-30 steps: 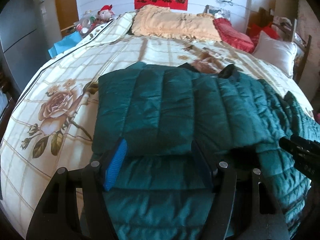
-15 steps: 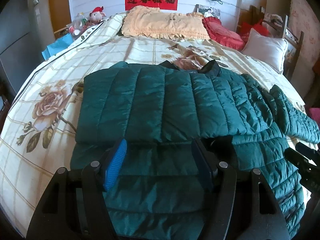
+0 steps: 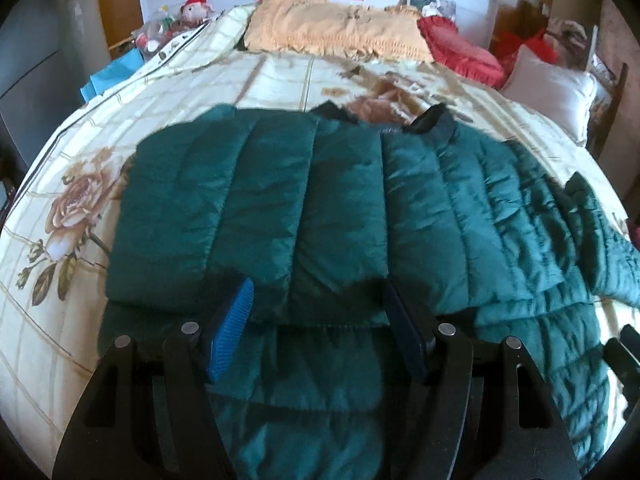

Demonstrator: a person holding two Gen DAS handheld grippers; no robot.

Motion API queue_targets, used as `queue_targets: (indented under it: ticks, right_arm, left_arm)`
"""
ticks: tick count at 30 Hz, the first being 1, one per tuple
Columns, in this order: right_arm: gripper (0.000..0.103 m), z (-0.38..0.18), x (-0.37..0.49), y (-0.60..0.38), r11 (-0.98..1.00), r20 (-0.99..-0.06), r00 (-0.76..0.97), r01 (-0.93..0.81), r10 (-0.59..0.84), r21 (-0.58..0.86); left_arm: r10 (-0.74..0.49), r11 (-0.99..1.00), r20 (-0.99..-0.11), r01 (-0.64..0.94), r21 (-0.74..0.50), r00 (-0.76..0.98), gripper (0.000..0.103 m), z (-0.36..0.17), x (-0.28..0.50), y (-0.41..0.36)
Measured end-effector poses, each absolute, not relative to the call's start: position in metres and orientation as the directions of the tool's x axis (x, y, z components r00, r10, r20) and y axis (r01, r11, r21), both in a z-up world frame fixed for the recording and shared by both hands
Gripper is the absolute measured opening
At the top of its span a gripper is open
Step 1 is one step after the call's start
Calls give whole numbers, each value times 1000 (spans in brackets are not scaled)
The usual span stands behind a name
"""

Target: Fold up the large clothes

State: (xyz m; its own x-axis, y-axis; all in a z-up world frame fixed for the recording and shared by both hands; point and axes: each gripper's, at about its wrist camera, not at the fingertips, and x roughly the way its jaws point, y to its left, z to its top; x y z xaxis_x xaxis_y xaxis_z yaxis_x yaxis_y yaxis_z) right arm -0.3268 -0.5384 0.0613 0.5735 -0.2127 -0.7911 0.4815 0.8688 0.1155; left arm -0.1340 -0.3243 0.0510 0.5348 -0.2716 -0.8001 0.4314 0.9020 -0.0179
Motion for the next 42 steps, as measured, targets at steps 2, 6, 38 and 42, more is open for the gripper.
queue_targets:
  ticks: [2,6,38,42]
  right_arm:
    - [73,62,-329,-540,867,-786,578,484,-219,115]
    - [73,61,-329,-543,865,-782,585,486,-216,125]
    - [76,67,-405,-654,703,-767,506,703,-394,103]
    - [76,63,-431,-704,597,-770,444,796,-459,103]
  left_arm:
    - [-269,904,-797,427,-15,541,67,48,-134,-326]
    - [-275,901,-789,433,-13,550,67,49,-139,-326]
    - [-305,880,-804,475,-31,511,67,27,-153,-333]
    - [-315,880,-807,472,-51,500,68,25,-151,-331]
